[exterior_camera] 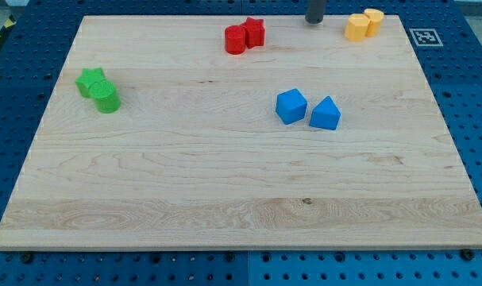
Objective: Move yellow heart away from the yellow hexagon
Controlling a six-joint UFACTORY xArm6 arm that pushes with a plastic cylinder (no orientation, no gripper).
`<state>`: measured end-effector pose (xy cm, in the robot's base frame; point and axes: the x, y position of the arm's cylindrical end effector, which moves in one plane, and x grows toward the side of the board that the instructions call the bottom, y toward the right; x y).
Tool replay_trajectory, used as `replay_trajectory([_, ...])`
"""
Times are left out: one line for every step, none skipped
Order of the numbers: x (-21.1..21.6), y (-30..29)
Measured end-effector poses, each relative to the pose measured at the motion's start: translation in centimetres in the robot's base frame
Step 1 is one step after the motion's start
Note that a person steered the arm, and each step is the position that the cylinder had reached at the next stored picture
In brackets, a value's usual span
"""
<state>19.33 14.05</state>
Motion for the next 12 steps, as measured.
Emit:
replay_trajectory([-0.1, 1.1])
replay_trajectory([1.7, 3.5])
replay_trajectory([2.6, 5.2])
replay_trajectory([2.3, 4.9])
replay_trajectory([-0.1, 3.9])
replay_trajectory([-0.2, 8.5])
replay_trajectory([-0.2, 9.7])
replay_trajectory([3.5, 10.0])
replay_trajectory([4.0, 10.2])
replay_trajectory([2.7, 11.2])
replay_trajectory([2.3, 12.7])
replay_trajectory([4.7, 14.2])
